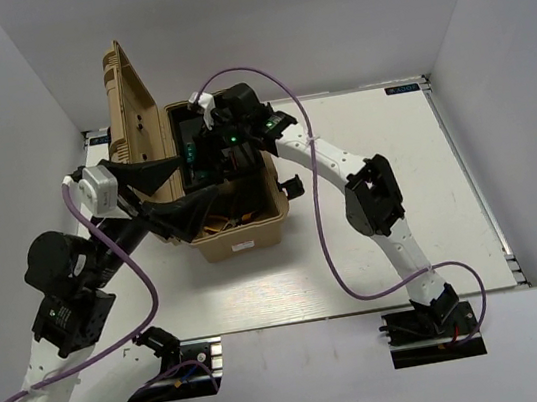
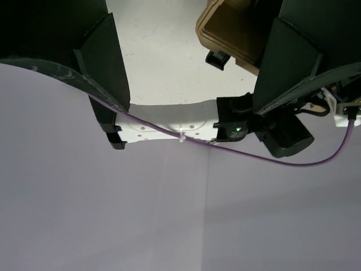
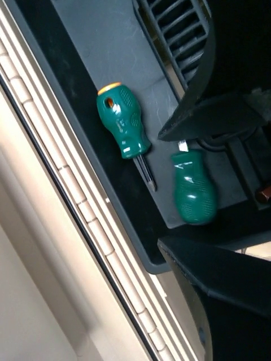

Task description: Sort the tools into containers

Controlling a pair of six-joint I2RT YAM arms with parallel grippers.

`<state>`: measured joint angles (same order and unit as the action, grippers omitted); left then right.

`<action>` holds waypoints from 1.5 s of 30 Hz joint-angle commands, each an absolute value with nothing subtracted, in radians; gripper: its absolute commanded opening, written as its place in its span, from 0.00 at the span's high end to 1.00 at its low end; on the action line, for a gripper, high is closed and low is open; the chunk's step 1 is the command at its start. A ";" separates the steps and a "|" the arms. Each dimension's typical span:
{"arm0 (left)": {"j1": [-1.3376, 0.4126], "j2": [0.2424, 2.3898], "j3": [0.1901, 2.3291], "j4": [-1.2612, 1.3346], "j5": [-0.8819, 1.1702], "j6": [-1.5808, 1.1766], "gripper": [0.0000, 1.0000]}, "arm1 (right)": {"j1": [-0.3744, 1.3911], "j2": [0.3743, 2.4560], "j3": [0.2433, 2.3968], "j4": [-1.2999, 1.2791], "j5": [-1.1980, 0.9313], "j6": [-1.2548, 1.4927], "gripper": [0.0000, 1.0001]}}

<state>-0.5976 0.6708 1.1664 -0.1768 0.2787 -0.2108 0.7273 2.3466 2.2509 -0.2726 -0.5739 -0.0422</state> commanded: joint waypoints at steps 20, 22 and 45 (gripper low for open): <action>-0.592 0.788 1.317 -0.061 -0.803 -0.060 1.00 | 0.592 1.794 2.036 -0.594 -0.074 -0.294 1.00; -0.592 0.811 1.331 -0.091 -1.030 -0.034 1.00 | 0.542 1.764 1.984 -0.652 -0.032 -0.291 1.00; -0.561 0.940 1.324 -0.909 -1.034 -0.371 0.86 | 0.315 1.129 1.269 -0.594 -0.259 -0.130 1.00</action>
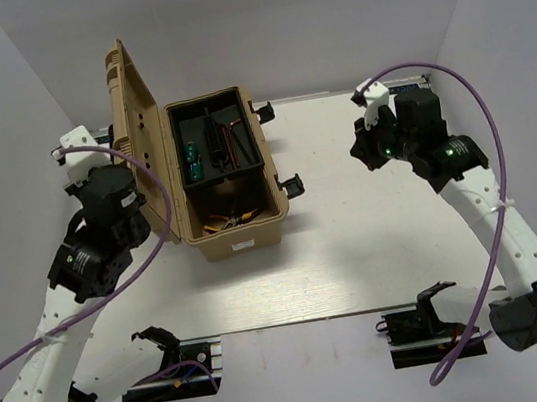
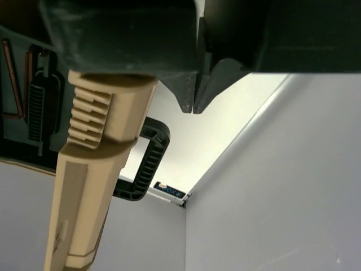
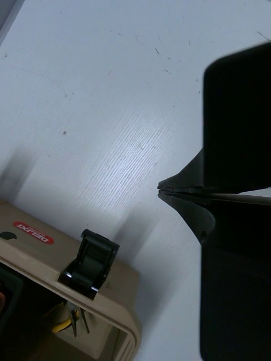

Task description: Sort the tools into containers

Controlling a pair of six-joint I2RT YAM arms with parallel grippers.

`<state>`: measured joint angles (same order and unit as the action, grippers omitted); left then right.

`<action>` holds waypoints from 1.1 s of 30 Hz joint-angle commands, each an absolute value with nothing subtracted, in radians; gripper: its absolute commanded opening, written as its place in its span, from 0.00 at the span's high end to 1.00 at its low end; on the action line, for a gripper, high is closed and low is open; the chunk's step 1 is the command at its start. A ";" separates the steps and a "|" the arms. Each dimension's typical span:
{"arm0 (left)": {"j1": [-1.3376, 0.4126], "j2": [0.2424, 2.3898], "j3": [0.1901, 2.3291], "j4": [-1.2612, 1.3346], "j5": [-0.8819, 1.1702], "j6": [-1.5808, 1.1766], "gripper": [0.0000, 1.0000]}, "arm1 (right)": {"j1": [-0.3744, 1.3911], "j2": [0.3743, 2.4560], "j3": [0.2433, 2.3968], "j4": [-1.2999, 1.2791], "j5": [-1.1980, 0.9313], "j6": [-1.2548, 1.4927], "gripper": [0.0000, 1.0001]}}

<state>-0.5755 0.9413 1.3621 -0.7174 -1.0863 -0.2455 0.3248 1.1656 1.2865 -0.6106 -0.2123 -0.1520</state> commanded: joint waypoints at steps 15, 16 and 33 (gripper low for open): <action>-0.543 0.997 1.272 -0.729 -0.286 -0.291 0.55 | 0.259 1.097 1.206 -0.575 -0.327 -0.074 1.00; -0.543 1.015 1.272 -0.707 -0.232 -0.272 0.53 | 0.255 1.104 1.200 -0.575 -0.327 -0.074 1.00; -0.543 1.019 1.333 -0.660 -0.138 -0.252 0.22 | 0.225 1.179 1.161 -0.580 -0.414 -0.058 0.56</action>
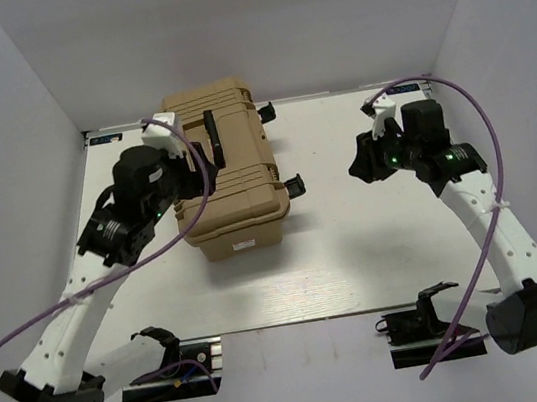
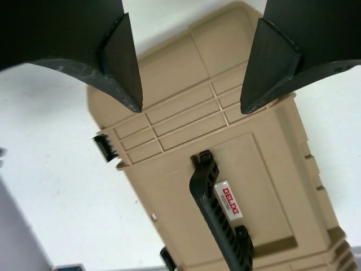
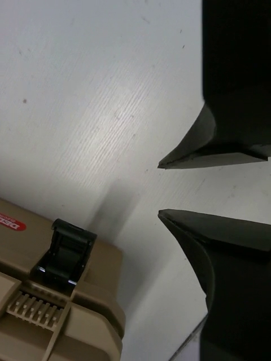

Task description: Sort the tools into containers

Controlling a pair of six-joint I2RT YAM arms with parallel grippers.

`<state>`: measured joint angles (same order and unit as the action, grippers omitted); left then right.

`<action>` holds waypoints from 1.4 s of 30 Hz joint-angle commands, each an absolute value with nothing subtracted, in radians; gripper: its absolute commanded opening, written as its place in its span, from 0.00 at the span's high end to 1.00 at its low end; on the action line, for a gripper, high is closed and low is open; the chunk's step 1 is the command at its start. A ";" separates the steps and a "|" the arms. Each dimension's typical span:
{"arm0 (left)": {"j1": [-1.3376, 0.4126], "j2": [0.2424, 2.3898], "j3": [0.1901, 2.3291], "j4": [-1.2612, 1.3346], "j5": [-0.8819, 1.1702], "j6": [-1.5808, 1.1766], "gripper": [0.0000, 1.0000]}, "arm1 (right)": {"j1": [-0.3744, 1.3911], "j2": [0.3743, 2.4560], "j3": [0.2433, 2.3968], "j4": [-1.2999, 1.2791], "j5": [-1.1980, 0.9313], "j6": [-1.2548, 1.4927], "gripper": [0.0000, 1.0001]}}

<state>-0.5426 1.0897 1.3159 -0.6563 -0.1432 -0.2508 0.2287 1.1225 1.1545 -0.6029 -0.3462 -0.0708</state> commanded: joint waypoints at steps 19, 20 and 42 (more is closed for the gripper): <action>-0.543 0.634 1.002 -0.680 -0.204 -0.330 0.00 | 0.351 1.707 1.356 -0.557 -0.362 -0.020 1.00; -0.543 0.611 0.964 -0.660 -0.204 -0.342 0.00 | 0.354 1.719 1.353 -0.558 -0.362 -0.028 1.00; -0.543 0.373 0.890 -0.718 -0.247 -0.434 0.00 | 0.509 1.497 0.855 -0.070 -0.505 0.314 1.00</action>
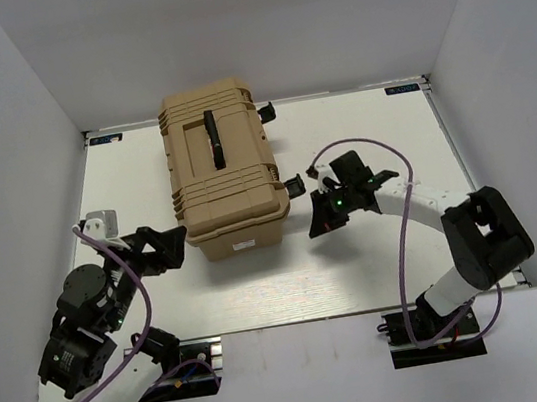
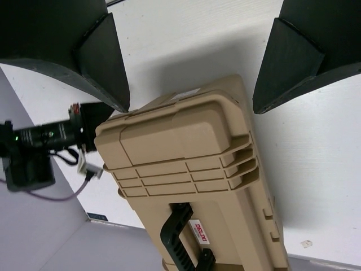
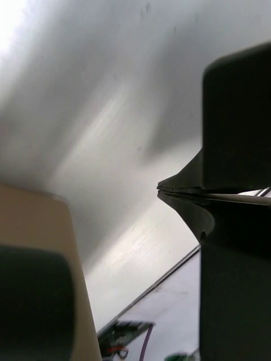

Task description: Sort the tools into containers

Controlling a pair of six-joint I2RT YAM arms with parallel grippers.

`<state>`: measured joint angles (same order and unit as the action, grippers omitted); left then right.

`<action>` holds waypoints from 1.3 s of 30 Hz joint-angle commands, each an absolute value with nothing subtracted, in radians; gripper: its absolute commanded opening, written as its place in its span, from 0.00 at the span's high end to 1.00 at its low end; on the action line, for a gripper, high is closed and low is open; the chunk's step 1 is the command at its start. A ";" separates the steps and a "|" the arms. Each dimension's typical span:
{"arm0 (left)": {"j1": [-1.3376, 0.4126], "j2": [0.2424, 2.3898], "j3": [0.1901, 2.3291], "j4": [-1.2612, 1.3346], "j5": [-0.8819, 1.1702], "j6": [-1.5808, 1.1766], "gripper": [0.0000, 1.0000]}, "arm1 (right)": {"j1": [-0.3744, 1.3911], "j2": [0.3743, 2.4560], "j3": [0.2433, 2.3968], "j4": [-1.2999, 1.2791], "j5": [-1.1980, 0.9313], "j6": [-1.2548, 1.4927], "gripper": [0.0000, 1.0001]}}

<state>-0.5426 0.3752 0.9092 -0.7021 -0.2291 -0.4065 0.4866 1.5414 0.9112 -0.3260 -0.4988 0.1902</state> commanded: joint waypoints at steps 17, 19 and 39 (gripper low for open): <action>-0.543 0.344 0.904 -0.767 -0.245 -0.453 0.00 | 0.514 1.750 0.810 0.446 -0.541 1.003 1.00; -0.543 0.334 0.894 -0.767 -0.236 -0.453 0.00 | 0.517 1.770 0.776 0.584 -0.560 1.100 1.00; -0.543 0.344 0.894 -0.758 -0.235 -0.462 0.00 | 0.612 1.902 0.819 0.848 -0.646 1.341 1.00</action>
<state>-0.5426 0.3367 0.8852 -0.7563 -0.2287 -0.4541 0.5793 1.8938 0.7780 0.7528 -0.5964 1.3079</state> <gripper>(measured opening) 0.997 0.004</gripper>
